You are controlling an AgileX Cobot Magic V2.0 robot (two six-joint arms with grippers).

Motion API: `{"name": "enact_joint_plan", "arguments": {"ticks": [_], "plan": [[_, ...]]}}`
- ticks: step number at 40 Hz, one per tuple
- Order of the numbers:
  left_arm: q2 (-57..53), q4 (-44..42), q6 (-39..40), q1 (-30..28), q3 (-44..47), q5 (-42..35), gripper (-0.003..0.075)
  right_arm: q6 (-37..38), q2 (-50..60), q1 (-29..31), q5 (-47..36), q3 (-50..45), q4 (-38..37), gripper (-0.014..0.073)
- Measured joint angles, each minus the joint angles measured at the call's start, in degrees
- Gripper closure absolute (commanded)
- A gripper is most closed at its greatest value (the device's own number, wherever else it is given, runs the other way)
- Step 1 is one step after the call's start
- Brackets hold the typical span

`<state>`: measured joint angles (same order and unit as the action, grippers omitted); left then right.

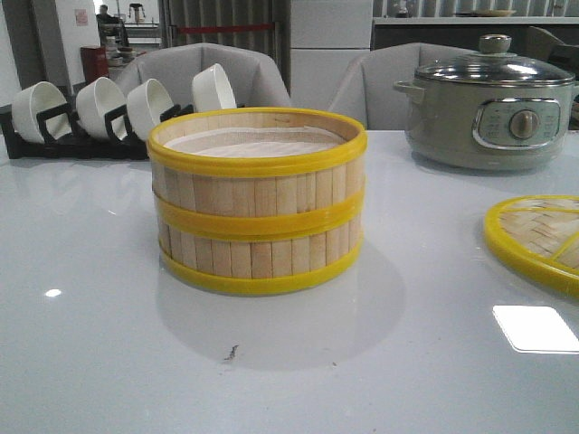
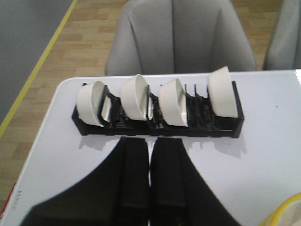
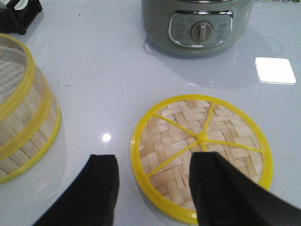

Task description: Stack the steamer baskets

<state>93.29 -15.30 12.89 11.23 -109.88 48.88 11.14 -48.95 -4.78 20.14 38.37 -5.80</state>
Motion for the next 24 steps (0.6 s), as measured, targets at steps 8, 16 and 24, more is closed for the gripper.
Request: {"name": "enact_joint_plan", "arguments": {"ticks": [8,16,24], "plan": [[-1.70,0.26,0.00,-2.35,0.74,0.19,0.0635,0.00,0.00,0.00,-0.97,0.00,0.00,0.0146],[-6.00,0.71,0.12,-2.35,9.75,-2.01,0.0635,0.00,0.00,0.00,-1.22,0.00,0.00,0.0146],[-13.25,0.71,0.12,-2.35,23.24,-5.69,0.0636,0.00,0.00,0.00,-1.22,0.00,0.00,0.0146]]}}
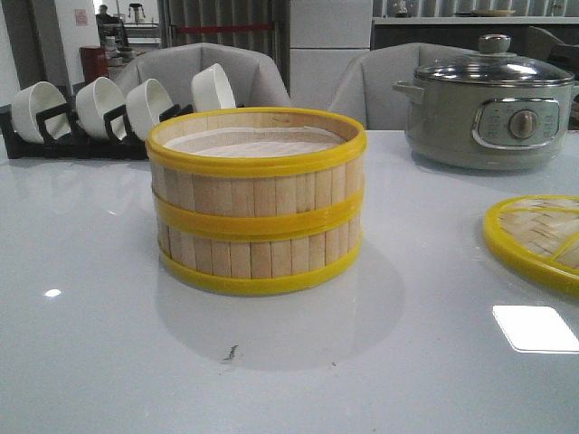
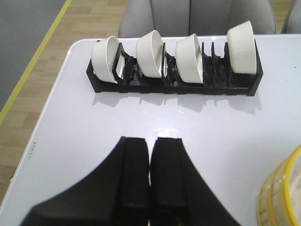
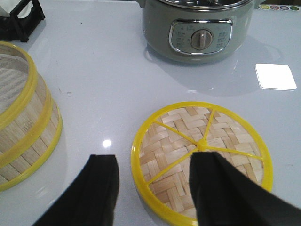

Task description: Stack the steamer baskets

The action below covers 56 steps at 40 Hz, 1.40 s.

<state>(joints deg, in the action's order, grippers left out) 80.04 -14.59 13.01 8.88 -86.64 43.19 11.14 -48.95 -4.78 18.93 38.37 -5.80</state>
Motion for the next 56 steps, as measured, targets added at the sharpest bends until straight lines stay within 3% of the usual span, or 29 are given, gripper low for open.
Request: {"name": "enact_joint_plan", "arguments": {"ticks": [11,32,43,56], "plan": [[-13.15,0.00,0.84,0.00,15.84,-7.45,0.0636,0.00,0.00,0.00,0.00,0.00,0.00,0.0146],[-31.45,1.06,1.53,0.00,40.12,-14.47,0.0636,0.00,0.00,0.00,0.00,0.00,0.00,0.0146],[-35.89,1.06,1.63,0.00,46.26,-15.40,0.0635,0.00,0.00,0.00,0.00,0.00,0.00,0.0146],[-35.89,1.06,1.65,0.00,46.53,-15.53,0.0635,0.00,0.00,0.00,0.00,0.00,0.00,0.0146]]}}
